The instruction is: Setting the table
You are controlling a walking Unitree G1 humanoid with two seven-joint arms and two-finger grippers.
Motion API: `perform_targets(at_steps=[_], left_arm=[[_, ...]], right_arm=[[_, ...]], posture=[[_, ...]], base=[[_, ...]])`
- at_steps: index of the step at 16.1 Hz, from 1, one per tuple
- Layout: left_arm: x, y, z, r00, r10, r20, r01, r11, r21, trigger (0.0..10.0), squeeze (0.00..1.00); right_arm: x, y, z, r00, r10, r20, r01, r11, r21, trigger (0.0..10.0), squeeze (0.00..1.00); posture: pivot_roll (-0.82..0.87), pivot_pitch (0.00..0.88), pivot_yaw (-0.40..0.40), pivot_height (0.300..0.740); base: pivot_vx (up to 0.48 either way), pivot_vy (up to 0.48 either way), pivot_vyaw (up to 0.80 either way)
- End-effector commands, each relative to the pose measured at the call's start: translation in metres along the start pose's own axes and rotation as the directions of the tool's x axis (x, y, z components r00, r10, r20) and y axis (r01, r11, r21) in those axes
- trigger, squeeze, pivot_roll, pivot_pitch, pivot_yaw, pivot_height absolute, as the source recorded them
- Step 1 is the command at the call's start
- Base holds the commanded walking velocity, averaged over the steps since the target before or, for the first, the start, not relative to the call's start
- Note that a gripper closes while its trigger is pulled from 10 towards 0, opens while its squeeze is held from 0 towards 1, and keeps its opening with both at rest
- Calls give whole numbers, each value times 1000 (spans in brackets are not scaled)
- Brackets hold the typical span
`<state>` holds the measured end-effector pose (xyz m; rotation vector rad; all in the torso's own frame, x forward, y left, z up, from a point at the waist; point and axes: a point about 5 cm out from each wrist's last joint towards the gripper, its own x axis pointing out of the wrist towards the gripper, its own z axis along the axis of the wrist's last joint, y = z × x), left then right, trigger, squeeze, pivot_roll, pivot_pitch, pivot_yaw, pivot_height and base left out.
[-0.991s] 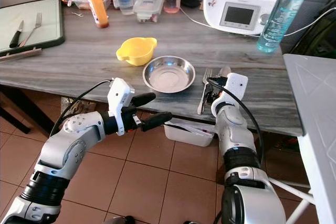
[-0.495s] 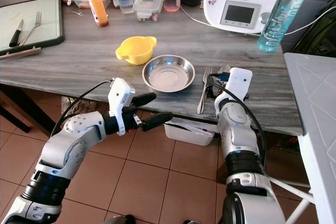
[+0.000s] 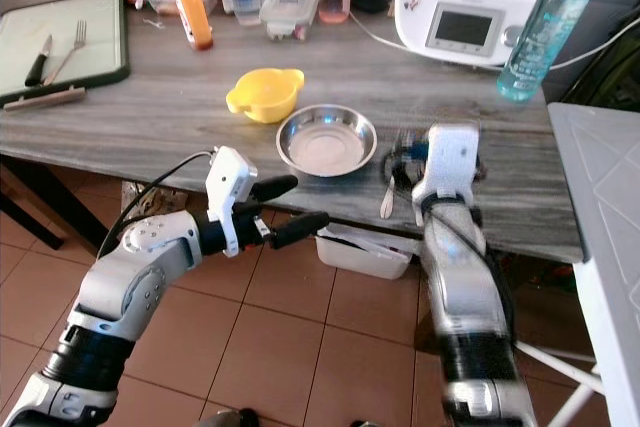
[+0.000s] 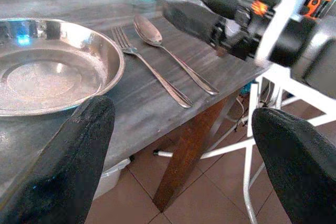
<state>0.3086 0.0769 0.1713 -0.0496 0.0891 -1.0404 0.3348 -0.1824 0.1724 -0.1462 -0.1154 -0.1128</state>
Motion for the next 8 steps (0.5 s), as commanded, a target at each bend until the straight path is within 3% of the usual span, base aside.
perform_targets(at_steps=[1, 6, 8], left_arm=[[0, 1, 1, 1000, 12, 2, -12, 1000, 14, 10000, 0], [-9, 4, -8, 996, 90, 25, -90, 996, -8, 10000, 0], [-10, 3, -11, 996, 90, 25, -89, 996, -13, 10000, 0]], right_arm=[[-7, -6, 9, 998, -28, 56, 30, 999, -33, 10000, 1000], [-47, -30, -5, 996, -53, 66, 65, 977, -202, 10000, 1000], [-55, -33, -6, 997, -56, 55, 66, 976, -209, 10000, 1000]], posture=[[153, 131, 18, 740], [142, 103, -7, 740], [141, 96, -16, 740]], base=[[0, 0, 0], [0, 0, 0], [0, 0, 0]])
